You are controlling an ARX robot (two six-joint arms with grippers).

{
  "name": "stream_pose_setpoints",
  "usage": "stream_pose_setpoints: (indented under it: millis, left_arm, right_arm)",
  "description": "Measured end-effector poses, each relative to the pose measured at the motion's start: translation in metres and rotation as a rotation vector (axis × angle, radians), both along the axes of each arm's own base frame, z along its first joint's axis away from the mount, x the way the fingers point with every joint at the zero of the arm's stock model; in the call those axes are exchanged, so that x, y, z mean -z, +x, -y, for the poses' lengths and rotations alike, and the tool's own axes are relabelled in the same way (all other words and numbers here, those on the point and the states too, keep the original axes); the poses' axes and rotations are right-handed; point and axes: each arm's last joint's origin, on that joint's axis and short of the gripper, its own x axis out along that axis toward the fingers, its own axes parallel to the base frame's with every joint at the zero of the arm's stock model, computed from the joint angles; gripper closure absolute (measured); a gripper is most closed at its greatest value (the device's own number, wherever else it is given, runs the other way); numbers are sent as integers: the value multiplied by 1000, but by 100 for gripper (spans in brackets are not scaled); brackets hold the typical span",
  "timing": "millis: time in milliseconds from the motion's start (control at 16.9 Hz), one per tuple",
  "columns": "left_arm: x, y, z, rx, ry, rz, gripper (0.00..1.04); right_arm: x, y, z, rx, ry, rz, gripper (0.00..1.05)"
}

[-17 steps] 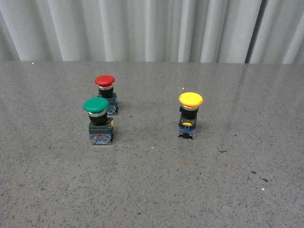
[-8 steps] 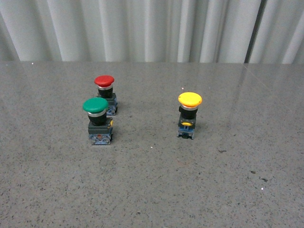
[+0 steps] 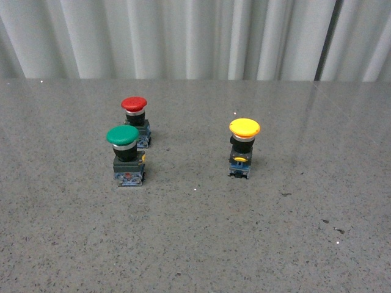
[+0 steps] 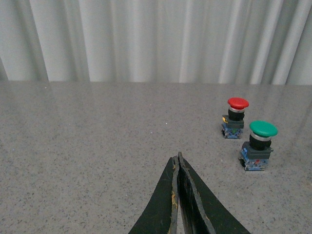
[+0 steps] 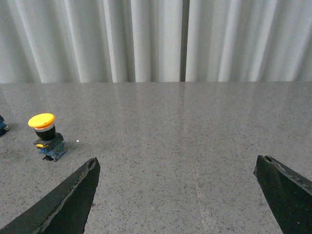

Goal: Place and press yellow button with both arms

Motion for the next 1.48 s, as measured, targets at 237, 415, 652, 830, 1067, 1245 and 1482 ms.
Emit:
stream_pose_setpoints:
  millis: [237,415,652,830,1067,1245,1482]
  left_arm:
    - [1,0,0,0,-1,-5,88]
    - [0,0,0,0,-1,-5,51]
    - [0,0,0,0,-1,-5,8]
    - [0,0,0,1,-1,-5,7]
    - [0,0,0,1,-1,-5,7]
    - [0,0,0,1,-1,-5,7]
    - [0,0,0,1,-1,-5,7]
  right_arm:
    - [0,0,0,0,0,1,7]
    - [0,0,0,0,0,1,7]
    - [0,0,0,0,0,1,7]
    - [-18,13,-1,135,219,-58,7]
    - [-81,72,-14,16,240,102,7]
    - [-93,143,-46,-103,188,33,7]
    - [-69,203,-87,-197,125,-124,7]
